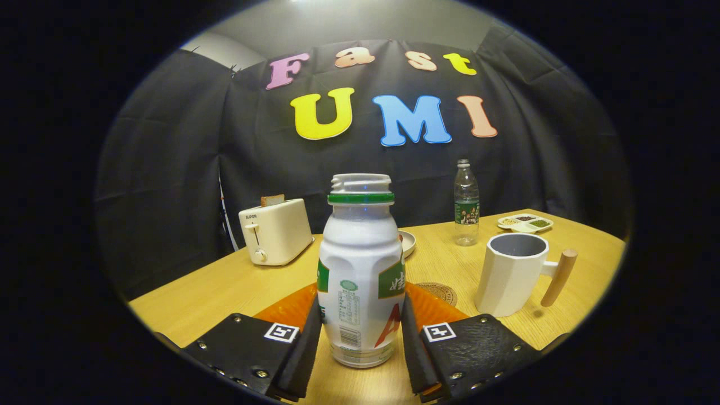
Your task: Take the bottle from table, then pour the juice into the cup, finally place the bottle on the coaster
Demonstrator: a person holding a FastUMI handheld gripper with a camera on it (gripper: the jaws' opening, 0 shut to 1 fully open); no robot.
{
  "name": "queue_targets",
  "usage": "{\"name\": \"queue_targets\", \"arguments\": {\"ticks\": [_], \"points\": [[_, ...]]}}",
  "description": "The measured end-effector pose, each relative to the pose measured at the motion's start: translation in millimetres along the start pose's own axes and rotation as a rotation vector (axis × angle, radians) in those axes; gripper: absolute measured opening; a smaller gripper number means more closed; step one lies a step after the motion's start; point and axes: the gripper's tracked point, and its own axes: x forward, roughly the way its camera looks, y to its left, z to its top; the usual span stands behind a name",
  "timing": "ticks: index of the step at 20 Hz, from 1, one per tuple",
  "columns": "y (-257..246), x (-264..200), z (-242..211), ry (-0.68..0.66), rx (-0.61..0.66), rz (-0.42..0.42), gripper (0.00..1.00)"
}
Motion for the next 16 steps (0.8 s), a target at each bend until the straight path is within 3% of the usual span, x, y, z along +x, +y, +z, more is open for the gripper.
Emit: {"name": "queue_targets", "arguments": {"ticks": [10, 16], "points": [[-34, 5, 31, -0.074, 0.393, 0.001, 0.66], [-36, 10, 42, -0.099, 0.552, 0.021, 0.65]]}}
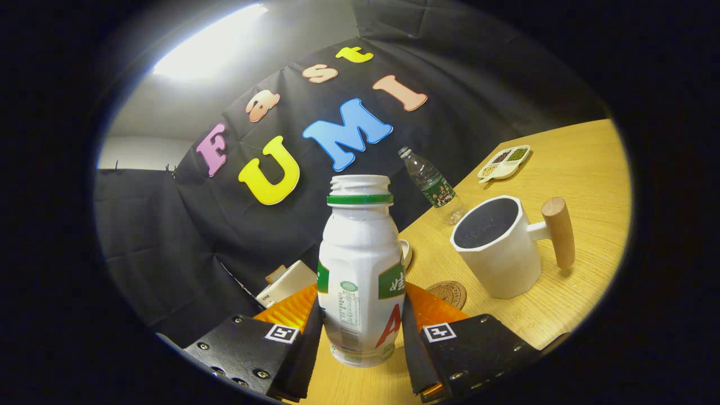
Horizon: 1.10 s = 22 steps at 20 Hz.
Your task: Take the bottle from table, then pour the juice into the cup, finally place the bottle on the coaster
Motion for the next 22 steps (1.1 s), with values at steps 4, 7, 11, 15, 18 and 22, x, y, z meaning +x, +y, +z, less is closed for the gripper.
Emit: {"name": "queue_targets", "arguments": {"ticks": [4, 7, 11, 15, 18, 22], "points": [[4, 3, 2, -0.005, 0.072, 0.012, 0.65], [7, 9, -3, 0.014, 0.174, 0.03, 0.65], [-4, 10, -3, 0.002, 0.333, 0.011, 0.66], [-7, 11, 0, -0.018, 0.417, 0.017, 0.65], [-6, 11, 1, -0.02, 0.464, 0.031, 0.65], [-3, 13, 1, -0.022, 0.516, 0.051, 0.65]]}}
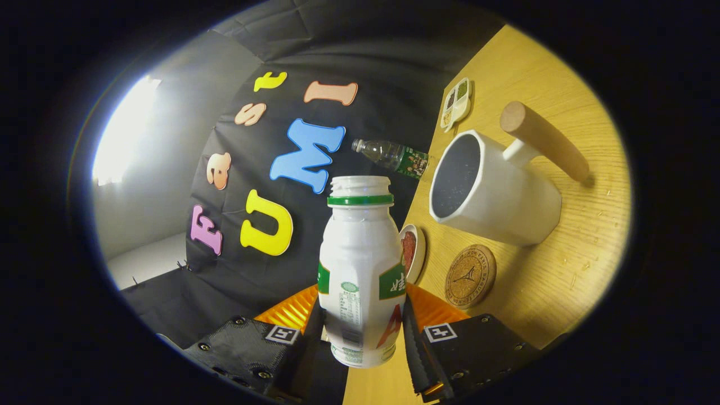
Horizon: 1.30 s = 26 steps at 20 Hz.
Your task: Take the bottle from table, then pour the juice into the cup, finally place the bottle on the coaster
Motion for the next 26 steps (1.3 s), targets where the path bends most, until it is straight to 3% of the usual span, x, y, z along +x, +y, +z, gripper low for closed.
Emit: {"name": "queue_targets", "arguments": {"ticks": [7, 26], "points": [[2, 1, 3, -0.024, 0.135, 0.012, 0.65], [14, 7, 7, -0.049, 0.273, 0.07, 0.65]]}}
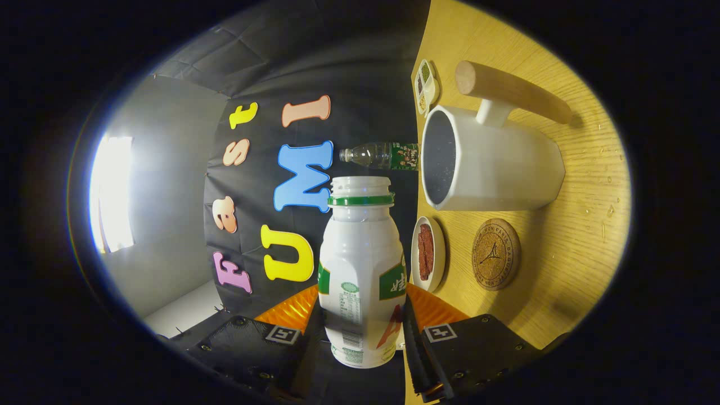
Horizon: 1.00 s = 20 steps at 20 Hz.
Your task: Take the bottle from table, then pour the juice into the cup, finally place the bottle on the coaster
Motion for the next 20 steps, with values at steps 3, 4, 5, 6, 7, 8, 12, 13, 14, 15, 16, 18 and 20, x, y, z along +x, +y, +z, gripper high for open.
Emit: {"name": "queue_targets", "arguments": {"ticks": [3, 4, 5, 6, 7, 8, 12, 13, 14, 15, 16, 18, 20], "points": [[2.5, 2.6, -0.1, 0.0, 0.019, 0.01, 0.65], [2.5, 3.9, -0.6, 0.0, 0.022, 0.011, 0.65], [3.2, 3.9, -1.1, 0.0, 0.025, 0.013, 0.65], [3.7, 4.4, -0.5, -0.001, 0.031, 0.015, 0.65], [5.0, 4.5, -0.5, -0.002, 0.039, 0.019, 0.65], [6.3, 5.0, -0.8, -0.004, 0.045, 0.022, 0.65], [5.3, 6.5, -0.1, -0.008, 0.054, 0.019, 0.65], [5.6, 6.8, 0.4, -0.009, 0.062, 0.021, 0.65], [5.7, 7.0, 0.6, -0.01, 0.073, 0.025, 0.65], [6.0, 7.5, 0.4, -0.01, 0.083, 0.027, 0.65], [6.3, 6.7, -0.2, -0.009, 0.088, 0.028, 0.65], [5.4, 6.6, -0.9, -0.007, 0.087, 0.026, 0.65], [6.7, 8.2, -1.7, -0.008, 0.098, 0.03, 0.65]]}}
